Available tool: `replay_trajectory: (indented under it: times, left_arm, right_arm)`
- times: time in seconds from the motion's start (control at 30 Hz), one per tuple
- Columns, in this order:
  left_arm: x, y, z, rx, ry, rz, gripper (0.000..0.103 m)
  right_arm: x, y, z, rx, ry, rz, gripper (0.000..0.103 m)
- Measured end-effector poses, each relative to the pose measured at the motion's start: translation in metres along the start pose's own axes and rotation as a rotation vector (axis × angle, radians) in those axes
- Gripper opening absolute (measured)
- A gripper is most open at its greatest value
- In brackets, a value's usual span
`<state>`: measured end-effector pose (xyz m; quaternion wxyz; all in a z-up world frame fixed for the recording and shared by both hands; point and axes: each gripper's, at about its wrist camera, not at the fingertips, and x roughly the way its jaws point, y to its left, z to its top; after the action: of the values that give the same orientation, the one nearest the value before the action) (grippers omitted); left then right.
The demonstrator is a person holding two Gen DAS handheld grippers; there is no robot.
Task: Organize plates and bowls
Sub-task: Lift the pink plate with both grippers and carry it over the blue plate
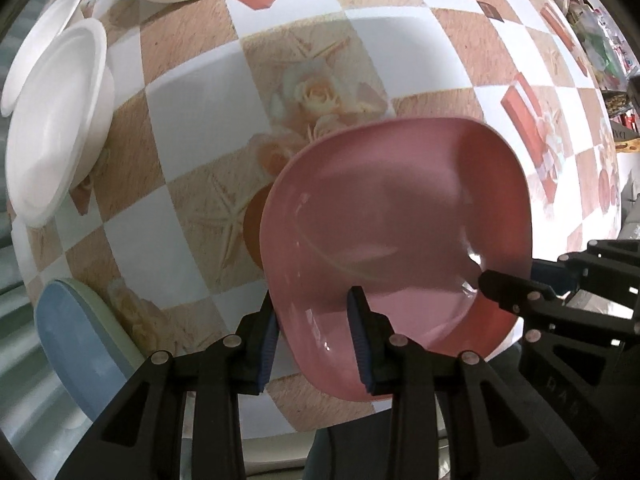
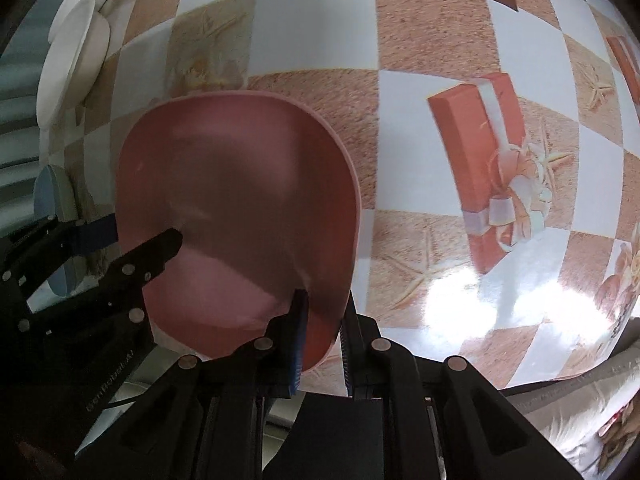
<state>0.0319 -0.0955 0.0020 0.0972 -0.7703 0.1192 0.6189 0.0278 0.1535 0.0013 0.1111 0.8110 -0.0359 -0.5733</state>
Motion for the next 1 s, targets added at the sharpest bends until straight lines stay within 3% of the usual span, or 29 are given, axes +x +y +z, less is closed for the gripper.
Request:
replay_trajectory:
  times: [0.17,0.3,0.73,1.0]
  left_arm:
    - [0.006,-0.002,0.015,0.013,-0.003,-0.001,0.036]
    - [0.003,-0.005,0.006,0.015,-0.007,0.000,0.036]
    - [-0.002,0.002,0.000,-0.045,0.002,-0.022,0.036]
    - [-0.013,0.002,0.003,-0.077,-0.028,-0.053,0.036]
  right_arm:
    - [0.005,0.015,-0.005,0.000,0.008,-0.017,0.017]
    - [0.012,-0.002,-0.007,-0.003,0.017,-0.019,0.017]
    - [0.026,0.014,0.004,-0.055,0.033,-0.035,0.017]
    - [0.008,0.016,0.010,-0.058,0.019,-0.034,0.017]
